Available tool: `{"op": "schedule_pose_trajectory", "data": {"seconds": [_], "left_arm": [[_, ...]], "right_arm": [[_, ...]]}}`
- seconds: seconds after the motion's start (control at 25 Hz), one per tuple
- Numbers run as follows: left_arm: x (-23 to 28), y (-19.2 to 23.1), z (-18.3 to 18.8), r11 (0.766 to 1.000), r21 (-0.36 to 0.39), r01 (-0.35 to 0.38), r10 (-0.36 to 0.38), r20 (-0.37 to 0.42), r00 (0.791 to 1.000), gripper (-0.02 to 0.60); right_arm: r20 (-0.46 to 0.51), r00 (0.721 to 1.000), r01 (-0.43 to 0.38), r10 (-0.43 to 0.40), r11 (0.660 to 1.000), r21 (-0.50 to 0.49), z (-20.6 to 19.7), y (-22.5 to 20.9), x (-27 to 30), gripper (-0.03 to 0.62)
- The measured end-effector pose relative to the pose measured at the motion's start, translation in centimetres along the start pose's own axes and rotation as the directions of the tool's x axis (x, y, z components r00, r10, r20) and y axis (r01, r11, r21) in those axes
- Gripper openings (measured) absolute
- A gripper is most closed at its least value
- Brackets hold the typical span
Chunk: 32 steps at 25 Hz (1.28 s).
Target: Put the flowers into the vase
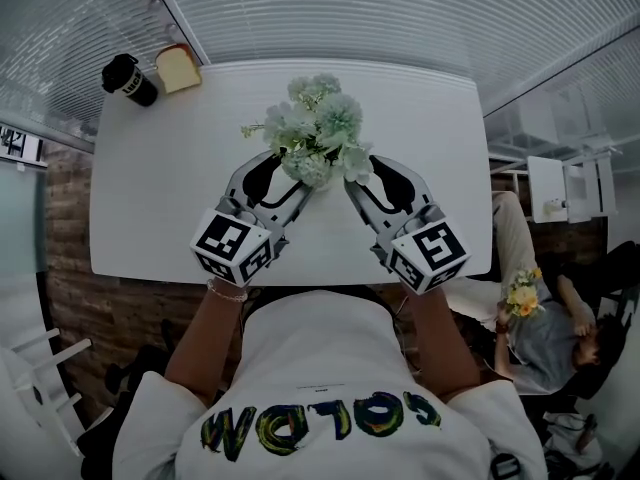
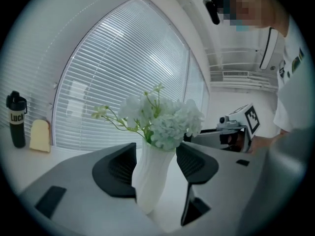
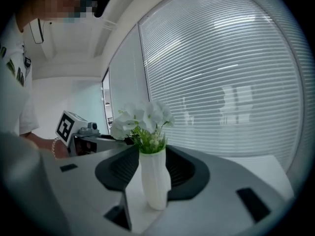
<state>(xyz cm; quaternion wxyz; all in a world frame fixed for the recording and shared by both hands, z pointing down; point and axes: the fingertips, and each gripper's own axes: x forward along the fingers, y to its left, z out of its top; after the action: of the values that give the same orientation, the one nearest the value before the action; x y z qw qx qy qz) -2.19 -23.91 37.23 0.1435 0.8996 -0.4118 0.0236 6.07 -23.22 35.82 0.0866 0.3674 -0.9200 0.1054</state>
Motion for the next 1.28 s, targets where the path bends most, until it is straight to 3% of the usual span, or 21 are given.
{"op": "schedule_pose_trajectory", "data": {"seconds": [0.44, 0.84, 1.28], "left_arm": [[-3.2, 0.8, 1.0, 0.998, -0.034, -0.052, 0.053, 0.036, 0.998, 0.239], [-5.9, -1.0, 3.6, 0.995, -0.036, -0.095, 0.098, 0.096, 0.991, 0.190], [-9.3, -2.1, 7.5, 0.980, 0.025, -0.196, 0.188, 0.184, 0.965, 0.111]], "right_arm": [[-0.019, 0.999, 0.047, -0.047, 0.999, -0.024, 0.8, 0.5, -0.5, 0.153], [-0.016, 0.995, 0.100, -0.101, 0.994, -0.053, 2.2, 1.3, -3.3, 0.138], [0.033, 0.987, 0.163, -0.160, 0.979, -0.125, 5.9, 3.3, -6.3, 0.086]]}}
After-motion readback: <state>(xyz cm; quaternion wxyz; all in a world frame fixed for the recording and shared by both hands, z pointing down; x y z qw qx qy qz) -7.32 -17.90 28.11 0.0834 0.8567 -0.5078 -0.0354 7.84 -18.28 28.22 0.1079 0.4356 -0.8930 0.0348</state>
